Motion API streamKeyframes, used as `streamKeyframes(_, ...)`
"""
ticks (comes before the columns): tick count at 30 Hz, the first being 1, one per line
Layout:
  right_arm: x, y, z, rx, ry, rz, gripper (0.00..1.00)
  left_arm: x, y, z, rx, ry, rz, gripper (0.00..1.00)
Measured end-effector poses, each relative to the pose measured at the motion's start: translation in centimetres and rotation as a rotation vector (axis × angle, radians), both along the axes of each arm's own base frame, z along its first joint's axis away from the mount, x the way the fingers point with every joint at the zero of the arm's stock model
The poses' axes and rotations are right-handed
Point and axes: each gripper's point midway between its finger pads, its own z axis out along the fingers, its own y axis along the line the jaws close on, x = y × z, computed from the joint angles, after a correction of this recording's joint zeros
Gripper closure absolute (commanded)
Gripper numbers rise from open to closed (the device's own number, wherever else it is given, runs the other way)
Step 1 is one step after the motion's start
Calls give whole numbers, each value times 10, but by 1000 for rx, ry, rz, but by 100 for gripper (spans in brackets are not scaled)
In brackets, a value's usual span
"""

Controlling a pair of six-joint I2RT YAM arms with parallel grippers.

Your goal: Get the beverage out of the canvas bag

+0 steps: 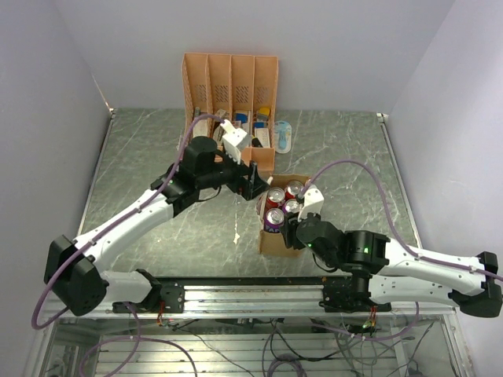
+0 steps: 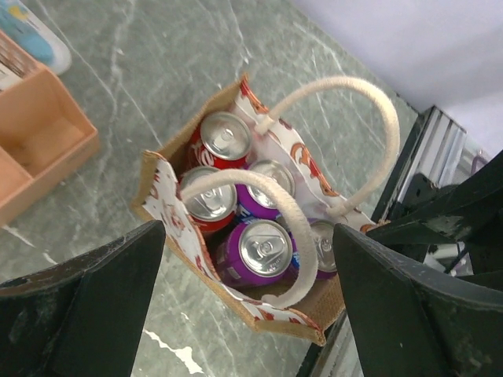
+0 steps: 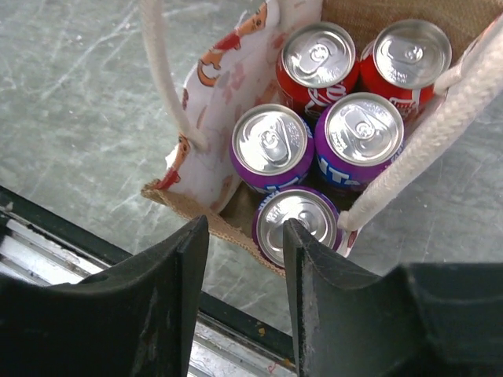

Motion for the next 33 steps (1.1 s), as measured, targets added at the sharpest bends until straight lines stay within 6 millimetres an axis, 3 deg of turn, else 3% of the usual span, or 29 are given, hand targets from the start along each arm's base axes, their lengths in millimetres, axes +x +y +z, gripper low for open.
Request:
streamKeyframes(5,-3,-3,-23,-32,34,-10,67,-15,-23,-27,73,65,-68,2)
streamKeyframes(9,-7,-4,-37,-22,68,-20,74,-26,-28,-40,124,87,-85,2)
streamKeyframes(16,-18,-1,-62,118,136,-23,75,-26,-22,-31,131,49,-56,2)
streamKeyframes(21,-19,9,-62,221,140,-14,75,-30,-25,-21,130,20,-76,2)
streamKeyframes(27,-22,20,-64,293,161,0,76,-33,-36,-36,200,44,-105,0)
streamKeyframes(28,-22,22,-64,312,168,3,76,-33,-35,-48,246,56,-86,10)
streamKeyframes(33,-26,20,-63,327,184,4,75,-25,-23,-59,323,61,-15,29)
